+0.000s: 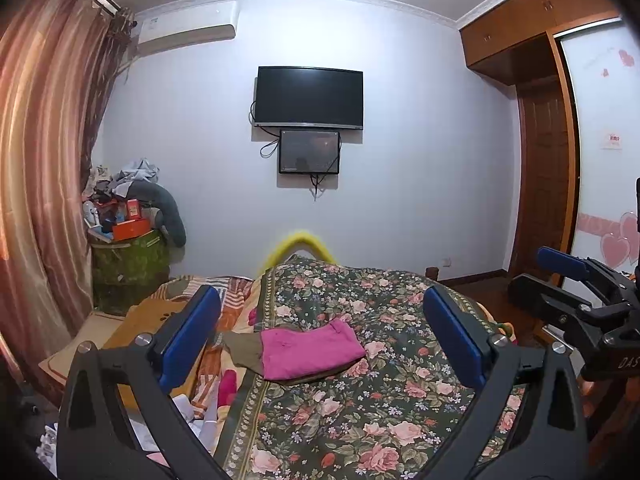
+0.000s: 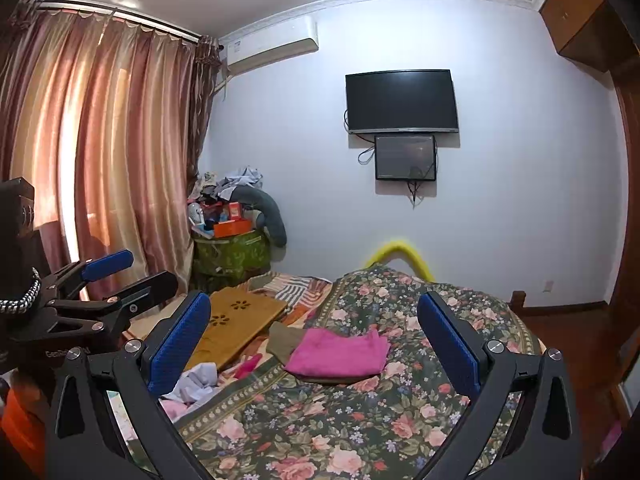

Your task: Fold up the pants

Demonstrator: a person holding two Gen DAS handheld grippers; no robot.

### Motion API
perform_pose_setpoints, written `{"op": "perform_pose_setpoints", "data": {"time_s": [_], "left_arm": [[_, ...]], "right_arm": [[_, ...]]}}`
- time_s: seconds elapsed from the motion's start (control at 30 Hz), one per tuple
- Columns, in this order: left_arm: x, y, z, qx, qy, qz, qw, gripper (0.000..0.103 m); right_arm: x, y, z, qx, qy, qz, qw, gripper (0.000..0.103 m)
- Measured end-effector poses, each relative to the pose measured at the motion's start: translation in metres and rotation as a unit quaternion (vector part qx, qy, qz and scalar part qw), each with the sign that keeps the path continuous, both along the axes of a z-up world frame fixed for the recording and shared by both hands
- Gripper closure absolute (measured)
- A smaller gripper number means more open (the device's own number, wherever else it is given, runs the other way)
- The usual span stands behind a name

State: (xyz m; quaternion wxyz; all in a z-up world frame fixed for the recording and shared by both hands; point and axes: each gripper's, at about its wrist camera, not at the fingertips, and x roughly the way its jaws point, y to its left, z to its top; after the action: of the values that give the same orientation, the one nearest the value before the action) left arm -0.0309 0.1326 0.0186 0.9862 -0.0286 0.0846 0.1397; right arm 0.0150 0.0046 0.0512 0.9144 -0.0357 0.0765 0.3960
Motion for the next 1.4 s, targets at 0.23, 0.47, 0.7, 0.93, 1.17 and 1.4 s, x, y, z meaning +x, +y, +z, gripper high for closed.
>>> {"op": "perform_pose_setpoints", "data": {"time_s": [0.23, 0.47, 0.7, 0.93, 1.17, 1.4], "left_arm": [[0.0027, -0.0002, 0.0006, -0.004, 0.003, 0.001, 1.0, 0.0], [0.0042, 0.0001, 0.0015, -0.006, 0.004, -0.002, 1.0, 0.0], [0.0052, -0.0013, 0.0013, -0.003, 0.005, -0.006, 1.0, 0.0], [0.0051, -0.0005, 0.0005, -0.006, 0.006, -0.014, 0.9999, 0.0], [0.0062, -0.0014, 0.0004, -0.005, 0.008, -0.026, 0.9996, 0.0], [0.007, -0.0025, -0.0006, 0.0, 0.011, -0.031, 0.9995, 0.0]], "right_arm": [[0.0028, -0.0018, -0.0018, -0.001, 0.011, -0.001, 1.0, 0.0], [0.0027, -0.0041, -0.0017, 0.001, 0.014, -0.004, 1.0, 0.0], [0.0008, -0.0061, -0.0009, 0.004, 0.014, -0.006, 1.0, 0.0], [0.0004, -0.0061, -0.0015, 0.008, 0.018, -0.008, 1.0, 0.0], [0.0012, -0.0062, -0.0016, 0.008, 0.019, -0.008, 1.0, 0.0], [0.002, -0.0062, -0.0031, 0.01, 0.023, -0.01, 1.0, 0.0]]}}
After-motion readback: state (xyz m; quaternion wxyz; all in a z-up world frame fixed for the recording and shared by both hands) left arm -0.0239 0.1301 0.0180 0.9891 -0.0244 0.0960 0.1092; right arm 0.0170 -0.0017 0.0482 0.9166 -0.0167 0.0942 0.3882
